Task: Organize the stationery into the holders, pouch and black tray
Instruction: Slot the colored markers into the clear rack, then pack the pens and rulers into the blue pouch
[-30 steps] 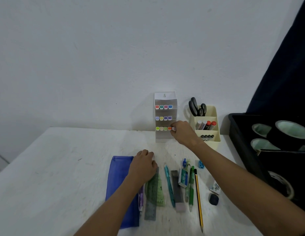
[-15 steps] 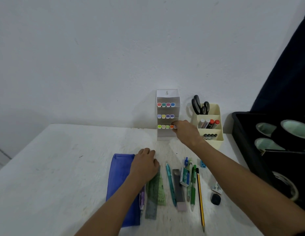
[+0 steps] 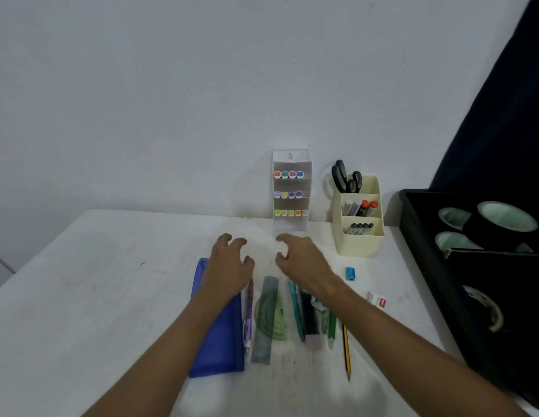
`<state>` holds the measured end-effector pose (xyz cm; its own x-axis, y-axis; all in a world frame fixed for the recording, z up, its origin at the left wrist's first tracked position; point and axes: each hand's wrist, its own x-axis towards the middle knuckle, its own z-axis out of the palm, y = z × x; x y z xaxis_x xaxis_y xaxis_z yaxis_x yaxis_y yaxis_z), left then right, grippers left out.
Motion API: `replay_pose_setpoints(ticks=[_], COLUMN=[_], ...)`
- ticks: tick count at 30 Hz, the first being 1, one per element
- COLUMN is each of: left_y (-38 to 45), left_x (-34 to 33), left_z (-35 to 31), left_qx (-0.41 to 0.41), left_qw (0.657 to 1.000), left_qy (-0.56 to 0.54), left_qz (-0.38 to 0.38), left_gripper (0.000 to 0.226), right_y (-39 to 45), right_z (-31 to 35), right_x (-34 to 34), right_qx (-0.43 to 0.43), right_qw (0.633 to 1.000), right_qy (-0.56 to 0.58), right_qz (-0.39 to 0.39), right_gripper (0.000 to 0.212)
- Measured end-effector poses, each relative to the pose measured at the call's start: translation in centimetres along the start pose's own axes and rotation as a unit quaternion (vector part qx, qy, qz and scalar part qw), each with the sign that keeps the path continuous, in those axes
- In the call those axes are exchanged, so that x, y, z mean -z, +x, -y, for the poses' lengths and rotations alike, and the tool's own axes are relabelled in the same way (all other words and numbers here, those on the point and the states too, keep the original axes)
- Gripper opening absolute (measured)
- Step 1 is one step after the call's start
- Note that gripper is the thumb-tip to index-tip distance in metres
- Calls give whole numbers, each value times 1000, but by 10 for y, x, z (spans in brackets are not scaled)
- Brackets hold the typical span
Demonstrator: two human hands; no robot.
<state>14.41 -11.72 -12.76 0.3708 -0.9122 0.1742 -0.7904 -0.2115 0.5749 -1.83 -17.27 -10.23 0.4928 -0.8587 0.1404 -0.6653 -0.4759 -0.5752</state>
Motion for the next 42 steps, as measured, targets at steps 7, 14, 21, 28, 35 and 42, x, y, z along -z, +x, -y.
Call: replay_pose_setpoints(ticks=[7,14,21,28,35,42], left_y=[-42,-76,-90,-101,-123,-120], left_x=[29,39,59,89,72,36], left_z=[33,52,40,19,-12,-74], left_qx=[108,214,198,217,211,136], left_qw=[990,972,968,917,896,951], left_qy=[91,44,-154,-326,-391,-265], left_qz=[20,87,-26,-75,20,89], left_gripper=[46,29,38,34,31,49], right_y=[-19,-35,-52,-75,-100,-124], right_z=[49,69,80,93,73,24], right_x=[-38,-63,-58,-29,7,74], right_qx=[-29,-43,-108,-219,-287,-228], right_qw=[986,974,978,932,765,893], right_qy=[24,-49,33,267,566,382], right_qz=[162,215,175,109,111,73], right_gripper=[23,26,26,28,21,23])
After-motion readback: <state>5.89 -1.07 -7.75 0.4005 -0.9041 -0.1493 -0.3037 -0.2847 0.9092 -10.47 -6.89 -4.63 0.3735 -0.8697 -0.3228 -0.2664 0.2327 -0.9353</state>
